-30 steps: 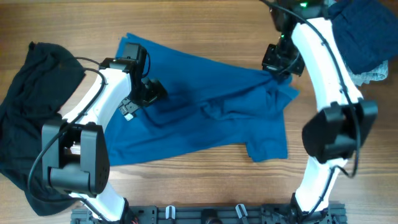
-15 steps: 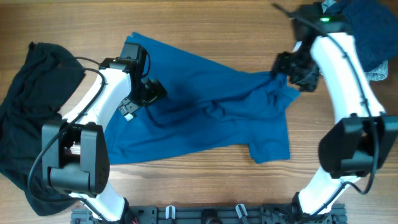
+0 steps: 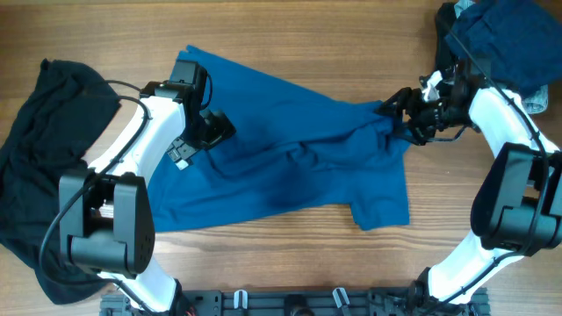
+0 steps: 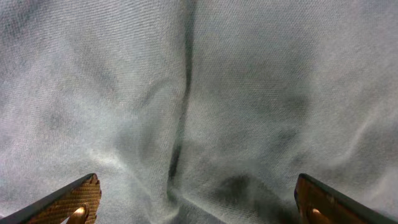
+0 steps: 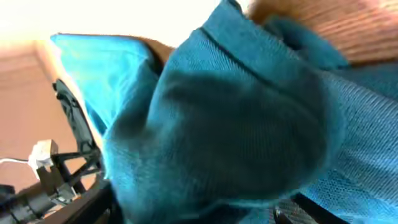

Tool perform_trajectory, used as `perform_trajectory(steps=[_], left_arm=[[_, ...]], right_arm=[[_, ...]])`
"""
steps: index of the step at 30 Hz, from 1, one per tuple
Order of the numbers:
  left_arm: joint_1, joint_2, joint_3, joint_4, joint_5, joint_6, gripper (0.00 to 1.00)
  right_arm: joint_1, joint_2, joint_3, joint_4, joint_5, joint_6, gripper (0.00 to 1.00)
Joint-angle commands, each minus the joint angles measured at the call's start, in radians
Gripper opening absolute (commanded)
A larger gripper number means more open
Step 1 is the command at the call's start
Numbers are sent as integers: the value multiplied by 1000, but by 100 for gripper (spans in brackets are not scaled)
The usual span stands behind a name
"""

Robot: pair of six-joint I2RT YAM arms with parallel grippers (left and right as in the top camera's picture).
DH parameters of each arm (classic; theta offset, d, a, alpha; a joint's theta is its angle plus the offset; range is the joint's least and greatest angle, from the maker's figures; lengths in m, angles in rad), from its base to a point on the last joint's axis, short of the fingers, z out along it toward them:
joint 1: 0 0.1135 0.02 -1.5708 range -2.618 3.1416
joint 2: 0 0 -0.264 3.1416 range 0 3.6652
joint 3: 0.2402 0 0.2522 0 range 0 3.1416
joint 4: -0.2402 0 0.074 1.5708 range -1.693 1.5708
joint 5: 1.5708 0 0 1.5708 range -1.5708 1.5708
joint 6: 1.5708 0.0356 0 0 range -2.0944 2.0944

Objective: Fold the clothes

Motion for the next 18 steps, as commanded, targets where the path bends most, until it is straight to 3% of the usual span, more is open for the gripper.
perform_trajectory(steps=[1, 6, 9, 13, 18], left_arm=[[-2, 7, 8, -5, -10, -1, 100], [-2, 7, 8, -29, -9, 21, 100], [-2, 7, 8, -26, -10, 21, 100], [-3, 7, 8, -35, -9, 21, 100], [-2, 7, 8, -23, -9, 21, 100]], right_arm=[[-4, -5, -2, 22, 18, 46, 70], [-53, -156, 16, -48, 197, 87, 77], [-56, -165, 15, -75, 209, 83, 84], [-47, -138, -83, 34, 175, 133, 82], [-36, -137, -226, 242, 62, 194, 70]])
